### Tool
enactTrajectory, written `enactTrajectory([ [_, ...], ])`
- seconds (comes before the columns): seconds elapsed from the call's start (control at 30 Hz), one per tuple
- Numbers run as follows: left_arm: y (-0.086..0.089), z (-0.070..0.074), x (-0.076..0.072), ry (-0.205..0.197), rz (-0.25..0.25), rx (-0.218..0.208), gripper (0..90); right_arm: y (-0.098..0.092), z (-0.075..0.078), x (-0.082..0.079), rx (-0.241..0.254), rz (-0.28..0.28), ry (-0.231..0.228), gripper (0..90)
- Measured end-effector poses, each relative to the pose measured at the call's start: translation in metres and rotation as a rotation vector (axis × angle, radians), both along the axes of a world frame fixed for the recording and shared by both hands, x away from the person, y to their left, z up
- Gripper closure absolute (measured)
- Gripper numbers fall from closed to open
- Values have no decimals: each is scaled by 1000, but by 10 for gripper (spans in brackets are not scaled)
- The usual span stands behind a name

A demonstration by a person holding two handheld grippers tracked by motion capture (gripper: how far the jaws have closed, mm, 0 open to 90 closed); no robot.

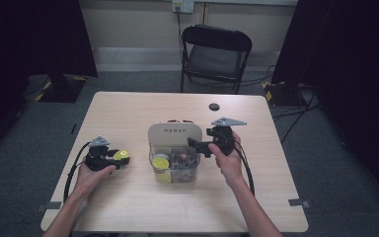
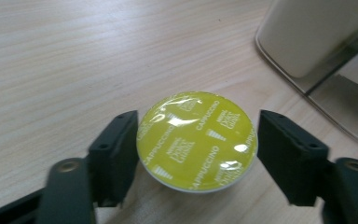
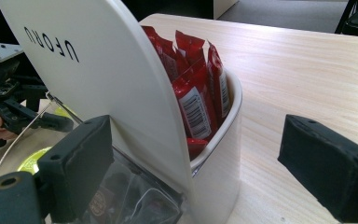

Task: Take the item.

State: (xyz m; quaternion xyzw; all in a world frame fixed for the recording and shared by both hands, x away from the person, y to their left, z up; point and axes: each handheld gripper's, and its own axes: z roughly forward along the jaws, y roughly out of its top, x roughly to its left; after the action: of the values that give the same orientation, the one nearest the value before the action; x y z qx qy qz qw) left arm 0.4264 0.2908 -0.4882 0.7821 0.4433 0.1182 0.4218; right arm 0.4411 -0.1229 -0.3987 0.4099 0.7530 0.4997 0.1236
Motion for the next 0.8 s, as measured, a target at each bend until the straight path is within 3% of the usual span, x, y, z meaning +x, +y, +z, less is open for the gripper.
enactTrajectory([
  [0.2, 4, 1, -3, -6, 23, -15, 203, 0, 0, 0, 0, 0, 0, 94],
  [0.37, 10, 5, -8, -12, 26, -35, 196, 0, 0, 0, 0, 0, 0, 95],
  [0.47, 11, 7, -12, -9, 13, -3, 195, 0, 0, 0, -1, 0, 0, 96],
  [0.63, 14, 8, -22, -18, 6, -4, 196, 0, 0, 0, -1, -1, 0, 96],
  [0.73, 14, 6, -31, -5, -8, 27, 203, 0, 0, 0, -1, -1, 0, 99],
  [0.8, 15, 4, -37, -13, -9, 24, 206, 0, 1, -1, -2, 1, -2, 102],
])
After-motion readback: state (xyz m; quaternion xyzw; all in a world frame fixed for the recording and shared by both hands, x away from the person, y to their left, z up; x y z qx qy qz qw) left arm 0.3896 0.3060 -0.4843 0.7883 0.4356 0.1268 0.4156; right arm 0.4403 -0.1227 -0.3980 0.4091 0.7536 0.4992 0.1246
